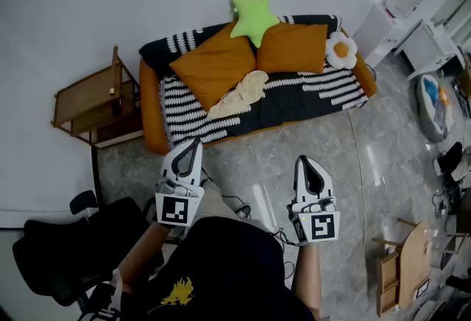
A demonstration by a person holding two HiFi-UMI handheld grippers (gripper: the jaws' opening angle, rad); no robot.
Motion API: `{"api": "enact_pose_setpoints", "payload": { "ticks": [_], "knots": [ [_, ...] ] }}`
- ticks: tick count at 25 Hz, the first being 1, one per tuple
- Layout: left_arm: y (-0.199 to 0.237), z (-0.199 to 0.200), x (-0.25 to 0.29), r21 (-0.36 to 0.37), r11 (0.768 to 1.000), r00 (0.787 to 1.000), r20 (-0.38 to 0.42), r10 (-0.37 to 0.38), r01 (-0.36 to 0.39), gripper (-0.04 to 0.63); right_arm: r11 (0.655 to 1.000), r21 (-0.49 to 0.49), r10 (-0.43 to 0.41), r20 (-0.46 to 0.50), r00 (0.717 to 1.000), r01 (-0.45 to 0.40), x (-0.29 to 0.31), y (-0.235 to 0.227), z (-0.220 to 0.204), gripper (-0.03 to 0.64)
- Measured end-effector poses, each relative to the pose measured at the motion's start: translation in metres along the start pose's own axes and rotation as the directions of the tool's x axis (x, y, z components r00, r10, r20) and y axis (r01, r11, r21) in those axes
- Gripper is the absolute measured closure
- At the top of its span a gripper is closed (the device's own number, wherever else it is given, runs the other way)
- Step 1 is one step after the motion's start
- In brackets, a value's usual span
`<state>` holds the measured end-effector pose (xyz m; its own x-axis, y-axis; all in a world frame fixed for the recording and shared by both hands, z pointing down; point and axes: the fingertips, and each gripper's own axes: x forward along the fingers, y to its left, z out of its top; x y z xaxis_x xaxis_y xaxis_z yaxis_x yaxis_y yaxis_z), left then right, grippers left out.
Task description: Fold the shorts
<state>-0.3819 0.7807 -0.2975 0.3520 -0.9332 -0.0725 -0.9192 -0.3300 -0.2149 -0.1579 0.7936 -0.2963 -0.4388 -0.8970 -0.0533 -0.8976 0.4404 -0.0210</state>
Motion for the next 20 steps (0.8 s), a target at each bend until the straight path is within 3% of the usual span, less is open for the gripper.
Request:
{"api": "enact_pose_setpoints", "payload": {
  "ticks": [4, 9, 11, 14, 17, 20],
  "knots": [
    [0.004, -0.006, 0.004, -0.114, 0.993, 1.000, -0.008, -0.027, 0.026, 0.583, 0.998, -0.061, -0.013, -0.035, 0.999, 0.011, -0.006, 0.011, 0.001, 0.603],
    [0.016, -0.001, 0.006, -0.110, 0.990, 0.996, 0.042, -0.081, 0.085, 0.583, 0.997, -0.053, -0.053, -0.073, 0.996, 0.049, -0.001, 0.024, -0.011, 0.603],
    [0.019, 0.000, 0.010, -0.135, 0.985, 0.993, 0.058, -0.101, 0.108, 0.583, 0.996, -0.088, -0.022, -0.055, 0.998, 0.017, 0.005, 0.034, -0.008, 0.601],
    [0.003, -0.001, 0.019, -0.115, 0.983, 0.989, 0.047, -0.142, 0.146, 0.583, 0.990, -0.141, -0.031, -0.069, 0.997, 0.021, 0.001, 0.027, -0.008, 0.601],
    [-0.019, 0.005, 0.024, -0.085, 0.979, 0.983, 0.048, -0.180, 0.183, 0.583, 0.990, -0.124, -0.079, -0.079, 0.994, 0.069, -0.018, 0.008, -0.005, 0.600],
    [-0.029, 0.011, 0.023, -0.067, 0.986, 0.987, 0.059, -0.151, 0.155, 0.579, 0.983, -0.125, -0.146, -0.072, 0.987, 0.136, -0.039, -0.010, 0.001, 0.600]
  ]
}}
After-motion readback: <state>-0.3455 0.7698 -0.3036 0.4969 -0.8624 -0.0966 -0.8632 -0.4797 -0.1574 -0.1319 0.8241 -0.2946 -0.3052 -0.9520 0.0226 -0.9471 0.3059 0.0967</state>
